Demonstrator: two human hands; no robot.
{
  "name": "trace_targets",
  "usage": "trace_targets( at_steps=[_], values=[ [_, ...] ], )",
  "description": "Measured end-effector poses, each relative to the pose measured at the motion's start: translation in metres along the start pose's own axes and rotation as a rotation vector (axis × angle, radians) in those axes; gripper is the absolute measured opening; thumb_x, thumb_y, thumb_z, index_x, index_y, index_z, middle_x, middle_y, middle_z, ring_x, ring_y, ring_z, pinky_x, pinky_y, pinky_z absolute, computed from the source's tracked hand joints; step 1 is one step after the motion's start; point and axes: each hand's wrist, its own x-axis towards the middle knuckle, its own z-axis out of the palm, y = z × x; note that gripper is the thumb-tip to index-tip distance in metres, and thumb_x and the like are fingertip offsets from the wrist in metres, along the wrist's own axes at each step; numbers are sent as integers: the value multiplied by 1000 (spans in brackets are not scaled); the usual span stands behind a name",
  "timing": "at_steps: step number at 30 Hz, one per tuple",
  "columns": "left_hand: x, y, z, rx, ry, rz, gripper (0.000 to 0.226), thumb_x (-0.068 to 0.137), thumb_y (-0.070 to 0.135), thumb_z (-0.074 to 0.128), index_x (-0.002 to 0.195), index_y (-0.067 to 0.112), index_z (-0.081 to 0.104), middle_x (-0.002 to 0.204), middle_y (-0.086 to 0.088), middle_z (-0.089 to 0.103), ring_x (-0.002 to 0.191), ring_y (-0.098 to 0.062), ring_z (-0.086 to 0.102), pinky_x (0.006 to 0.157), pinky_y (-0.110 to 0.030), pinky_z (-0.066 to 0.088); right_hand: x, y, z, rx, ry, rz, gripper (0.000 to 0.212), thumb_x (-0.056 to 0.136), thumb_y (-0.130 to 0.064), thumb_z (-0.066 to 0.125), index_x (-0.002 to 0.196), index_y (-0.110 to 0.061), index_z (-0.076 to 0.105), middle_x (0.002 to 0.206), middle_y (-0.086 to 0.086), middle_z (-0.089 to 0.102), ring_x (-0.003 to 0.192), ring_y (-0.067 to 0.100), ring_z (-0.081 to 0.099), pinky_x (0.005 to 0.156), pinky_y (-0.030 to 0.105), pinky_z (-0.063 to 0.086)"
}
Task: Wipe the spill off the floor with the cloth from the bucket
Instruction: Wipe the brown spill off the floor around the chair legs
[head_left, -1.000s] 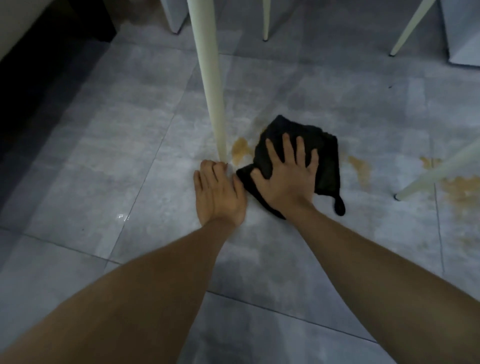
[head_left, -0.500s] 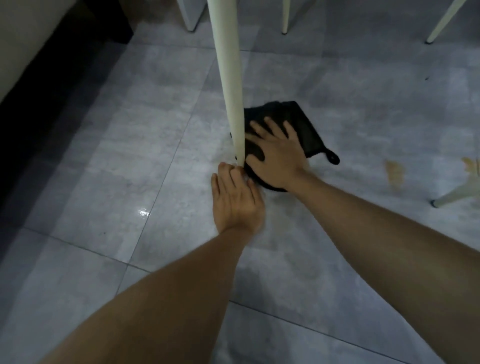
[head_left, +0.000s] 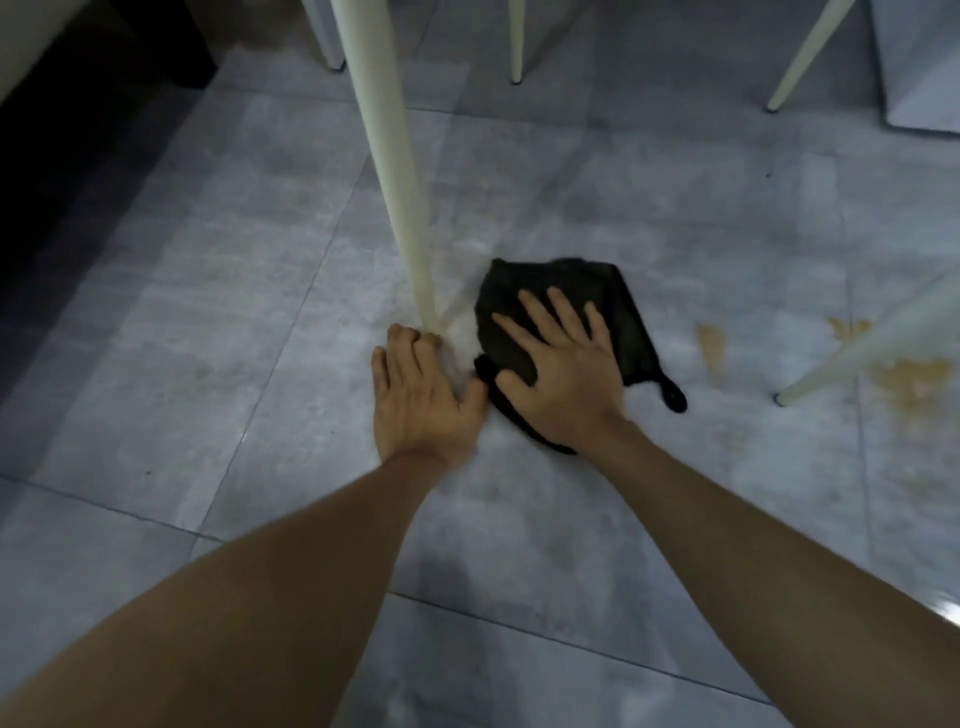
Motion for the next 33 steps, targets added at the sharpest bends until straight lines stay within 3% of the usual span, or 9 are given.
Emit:
trace_targets(
  at_steps=[5, 8, 10, 13, 15, 17, 20, 27, 33],
  values=[
    [0, 2, 3, 20, 75, -19, 46, 92, 39, 45, 119, 2, 52, 128, -18, 50, 128, -38, 47, 115, -54, 31, -8, 38, -11, -80, 3, 230, 73, 89, -66, 28, 155, -35, 41, 167, 3, 30, 156, 30, 19, 125, 57, 8],
    [-3, 6, 0, 23, 114, -20, 40, 94, 36, 47, 118, 4, 53, 122, -17, 53, 120, -38, 50, 110, -52, 35, -32, 15, -11, -40, 17, 151, 72, 89, -65, 35, 152, -32, 47, 165, 5, 36, 155, 32, 24, 125, 58, 10],
    [-8, 9, -2, 34, 130, 53, 32, 95, 29, 52, 117, 7, 53, 118, -17, 55, 111, -38, 52, 100, -48, 38, -78, 10, -11, -8, 39, 77, 66, 90, -62, 44, 149, -33, 51, 164, 2, 39, 155, 29, 25, 125, 58, 12],
    [-7, 23, -4, 25, 82, 286, 33, 94, 22, 59, 124, 10, 56, 122, -15, 56, 111, -38, 53, 94, -44, 37, -124, 26, -18, -47, 101, 233, 67, 91, -63, 43, 151, -35, 48, 166, 1, 34, 157, 32, 19, 125, 59, 10],
    [-2, 47, -3, -16, -51, 332, 47, 99, 31, 55, 143, 16, 47, 141, -13, 48, 130, -35, 44, 108, -43, 34, -113, 45, -22, -92, 60, 376, 73, 91, -69, 36, 156, -37, 38, 169, 2, 26, 158, 36, 5, 126, 58, 2],
    [-2, 70, 7, 20, -207, 289, 58, 105, 44, 37, 159, 28, 25, 166, -7, 23, 152, -31, 17, 124, -45, 16, -81, 65, -24, -110, 68, 465, 78, 90, -74, 30, 157, -35, 35, 169, 4, 26, 157, 41, 3, 125, 61, 3],
    [-7, 74, 28, 151, -287, 266, 61, 105, 54, 12, 161, 36, -2, 172, 4, -8, 157, -24, -15, 127, -45, -7, -36, 77, -22, -86, 98, 546, 81, 87, -73, 26, 157, -33, 36, 169, 7, 26, 156, 44, 7, 123, 66, 4],
    [-2, 69, 25, 141, -301, 297, 62, 105, 55, 15, 162, 35, 0, 172, 4, -7, 157, -24, -15, 126, -46, -7, -104, 80, -31, -90, 7, 223, 73, 90, -68, 35, 154, -34, 42, 166, 2, 33, 157, 35, 14, 124, 61, 12],
    [-2, 72, 24, 162, -321, 285, 59, 105, 50, 9, 161, 35, -6, 171, 5, -12, 156, -23, -20, 126, -45, -11, -28, 68, -27, -86, 18, 561, 82, 88, -72, 19, 161, -36, 23, 172, 5, 14, 157, 41, -1, 125, 60, -2]
  ],
)
